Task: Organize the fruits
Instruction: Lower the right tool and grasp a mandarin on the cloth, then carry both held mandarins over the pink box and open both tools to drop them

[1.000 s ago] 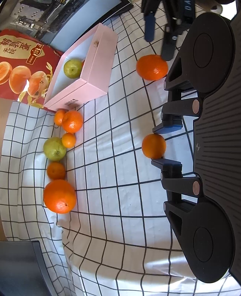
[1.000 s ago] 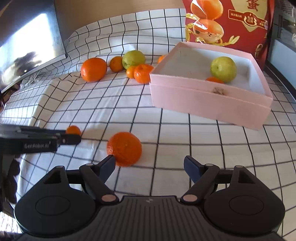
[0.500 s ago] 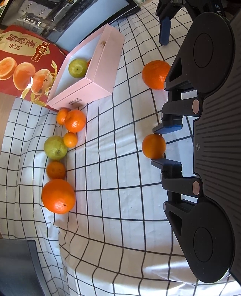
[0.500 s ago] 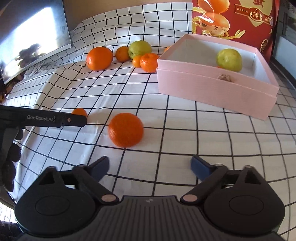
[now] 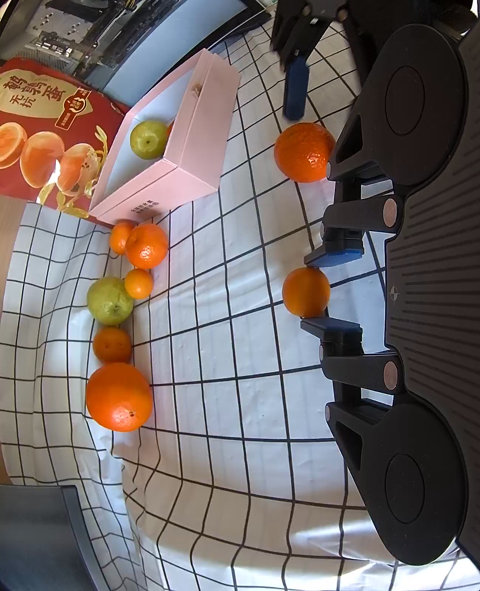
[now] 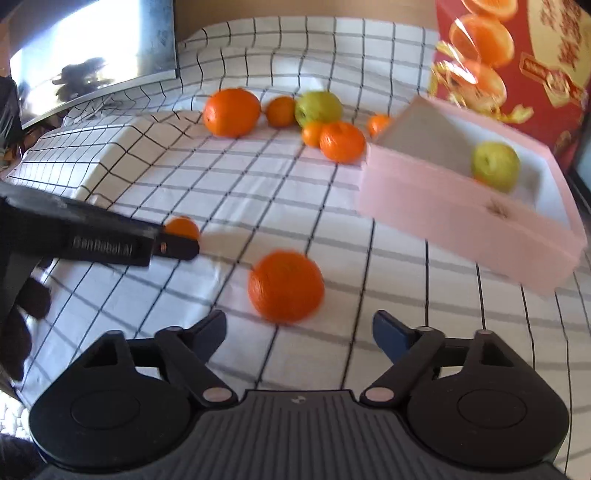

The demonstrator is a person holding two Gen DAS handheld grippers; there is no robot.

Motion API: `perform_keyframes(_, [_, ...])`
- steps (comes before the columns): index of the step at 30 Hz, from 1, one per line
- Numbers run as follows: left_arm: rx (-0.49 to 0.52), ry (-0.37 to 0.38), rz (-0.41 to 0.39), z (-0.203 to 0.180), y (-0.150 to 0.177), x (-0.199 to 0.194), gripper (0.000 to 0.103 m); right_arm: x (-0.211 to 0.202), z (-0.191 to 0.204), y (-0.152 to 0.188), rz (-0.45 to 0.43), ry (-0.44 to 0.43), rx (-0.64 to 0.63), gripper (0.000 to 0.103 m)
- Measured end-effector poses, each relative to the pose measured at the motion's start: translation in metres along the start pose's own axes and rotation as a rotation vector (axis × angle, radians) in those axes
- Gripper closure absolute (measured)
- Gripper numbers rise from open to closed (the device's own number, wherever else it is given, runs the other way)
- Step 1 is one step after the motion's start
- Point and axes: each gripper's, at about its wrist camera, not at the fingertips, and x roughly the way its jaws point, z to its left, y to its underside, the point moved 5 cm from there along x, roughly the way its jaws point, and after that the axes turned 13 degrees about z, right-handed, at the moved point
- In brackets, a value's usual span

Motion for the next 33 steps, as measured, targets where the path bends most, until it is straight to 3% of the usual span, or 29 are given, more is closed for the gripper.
perform_keyframes(2, [0.001, -0.002, 0.001, 0.0, 0.0, 0.0, 0.069, 0.005, 0.001, -0.008, 0.001, -0.005, 0.006, 0.042])
perform_keyframes(6, [0.004, -0.008, 0.012, -0.001, -0.004, 0.002, 0.069, 0.005, 0.0, -0.013, 0.013, -0.046, 0.026, 0.058])
perform_keyframes(22, [0.112, -0.078, 0.038, -0.019, -0.016, 0.012, 0.069, -0.022, -0.043, 0.018, 0.005, 0.03, 0.15, 0.058])
perform_keyframes(26, [0.079, -0.068, 0.031, -0.017, -0.016, 0.011, 0.069, -0.027, -0.054, 0.024, 0.002, 0.048, 0.185, 0.058])
perform_keyframes(33, [0.112, -0.08, 0.002, -0.02, -0.011, 0.01, 0.069, -0.035, -0.065, 0.03, -0.007, 0.074, 0.217, 0.058])
